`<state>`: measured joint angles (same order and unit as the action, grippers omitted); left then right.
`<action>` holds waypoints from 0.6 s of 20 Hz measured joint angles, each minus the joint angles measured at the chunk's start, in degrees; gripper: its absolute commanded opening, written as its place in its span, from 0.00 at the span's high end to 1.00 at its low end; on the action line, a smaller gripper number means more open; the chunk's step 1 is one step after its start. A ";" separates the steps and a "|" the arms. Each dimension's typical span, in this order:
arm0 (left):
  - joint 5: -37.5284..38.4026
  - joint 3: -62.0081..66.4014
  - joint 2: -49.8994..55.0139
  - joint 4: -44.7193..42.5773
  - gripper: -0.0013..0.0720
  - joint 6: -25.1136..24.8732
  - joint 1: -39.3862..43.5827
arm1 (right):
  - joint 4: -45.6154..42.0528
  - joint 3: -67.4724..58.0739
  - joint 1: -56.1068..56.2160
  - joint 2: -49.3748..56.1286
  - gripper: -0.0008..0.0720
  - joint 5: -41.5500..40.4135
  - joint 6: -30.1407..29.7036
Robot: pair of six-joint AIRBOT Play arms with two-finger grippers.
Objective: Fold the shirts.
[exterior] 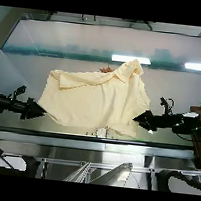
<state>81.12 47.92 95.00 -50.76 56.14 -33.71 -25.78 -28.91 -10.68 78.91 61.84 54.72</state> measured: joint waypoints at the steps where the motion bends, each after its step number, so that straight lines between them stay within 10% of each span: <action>1: -0.02 0.00 0.07 0.76 0.59 -0.42 0.83 | 0.46 0.00 0.00 0.00 0.52 0.00 -0.33; 4: -1.05 0.87 0.33 2.49 0.60 -1.33 3.76 | 1.51 0.00 0.00 0.00 0.52 0.13 -0.72; 6: -1.86 1.97 0.81 2.95 0.87 -1.57 5.64 | 1.95 0.00 0.00 0.00 0.52 0.24 -0.87; 9: -5.14 2.97 1.20 3.48 0.96 -1.66 7.50 | 2.43 0.00 0.00 -0.02 0.96 1.07 -1.27; 12: -5.31 3.26 0.46 3.19 0.96 -1.68 7.67 | 2.54 -0.04 0.00 -0.07 0.96 3.28 -2.29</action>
<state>75.81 51.18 95.46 -47.57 54.46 -26.04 -23.24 -28.95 -10.68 78.85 65.12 52.42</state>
